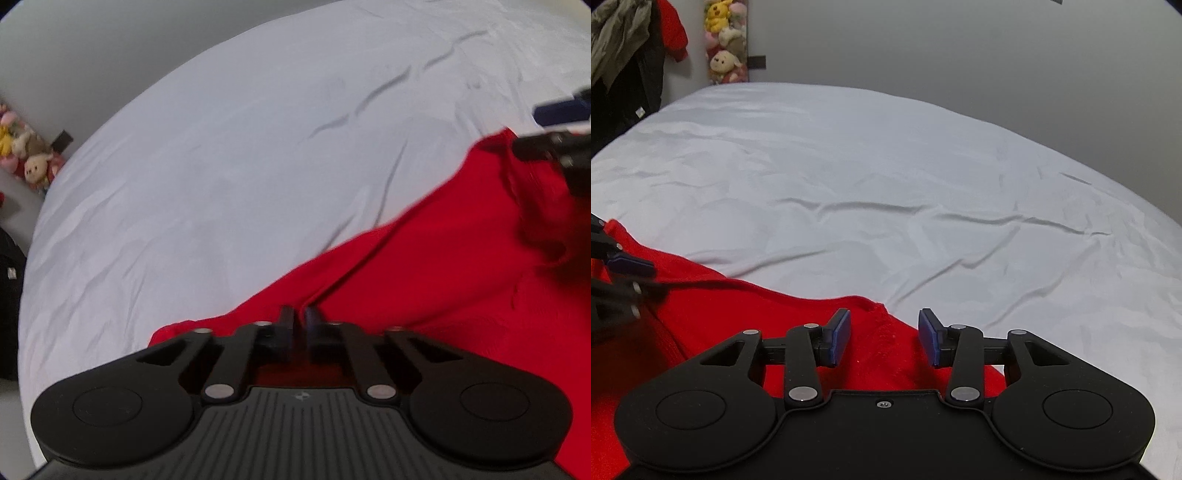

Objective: Fold clothes
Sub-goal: 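Pinch the red garment edge with the right gripper and smooth it flat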

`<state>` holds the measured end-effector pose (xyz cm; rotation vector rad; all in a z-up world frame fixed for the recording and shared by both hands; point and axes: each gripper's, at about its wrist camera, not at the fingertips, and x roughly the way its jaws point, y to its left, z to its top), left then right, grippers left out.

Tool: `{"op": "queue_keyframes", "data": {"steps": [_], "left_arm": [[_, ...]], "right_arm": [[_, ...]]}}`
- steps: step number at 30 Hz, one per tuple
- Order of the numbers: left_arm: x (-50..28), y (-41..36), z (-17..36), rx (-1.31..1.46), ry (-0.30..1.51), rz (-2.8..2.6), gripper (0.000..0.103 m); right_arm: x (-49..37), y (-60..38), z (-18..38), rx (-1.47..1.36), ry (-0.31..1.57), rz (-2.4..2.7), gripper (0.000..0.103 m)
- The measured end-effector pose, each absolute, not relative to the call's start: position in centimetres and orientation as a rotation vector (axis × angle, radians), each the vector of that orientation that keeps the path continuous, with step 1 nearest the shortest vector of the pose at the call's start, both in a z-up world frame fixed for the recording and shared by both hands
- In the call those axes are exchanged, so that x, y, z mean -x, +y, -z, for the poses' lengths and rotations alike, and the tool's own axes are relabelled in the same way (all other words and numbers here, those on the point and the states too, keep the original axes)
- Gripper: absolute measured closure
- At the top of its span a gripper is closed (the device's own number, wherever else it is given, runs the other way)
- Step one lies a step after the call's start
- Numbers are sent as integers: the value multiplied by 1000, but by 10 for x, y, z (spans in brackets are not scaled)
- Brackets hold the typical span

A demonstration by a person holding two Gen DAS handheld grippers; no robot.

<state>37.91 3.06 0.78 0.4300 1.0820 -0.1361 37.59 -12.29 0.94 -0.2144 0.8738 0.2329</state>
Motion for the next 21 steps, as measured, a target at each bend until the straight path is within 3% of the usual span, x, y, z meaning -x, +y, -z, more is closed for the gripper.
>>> {"op": "queue_keyframes", "data": {"steps": [2, 4, 5, 6, 15, 21], "left_arm": [[-384, 31, -10, -417, 1065, 125, 101], [-392, 30, -11, -405, 1043, 109, 101], [-396, 28, -11, -405, 1029, 99, 101], [-398, 27, -11, -405, 1019, 92, 101], [-429, 20, -24, -358, 878, 47, 101], [-439, 19, -9, -333, 895, 21, 96]], "right_arm": [[-379, -125, -8, 194, 882, -246, 65], [-386, -127, -3, 161, 910, -255, 78], [-389, -127, 0, 153, 924, -256, 96], [-391, -127, 4, 148, 939, -250, 101], [-396, -139, -5, 158, 757, -141, 103], [-414, -156, -1, 71, 769, -113, 103]]}}
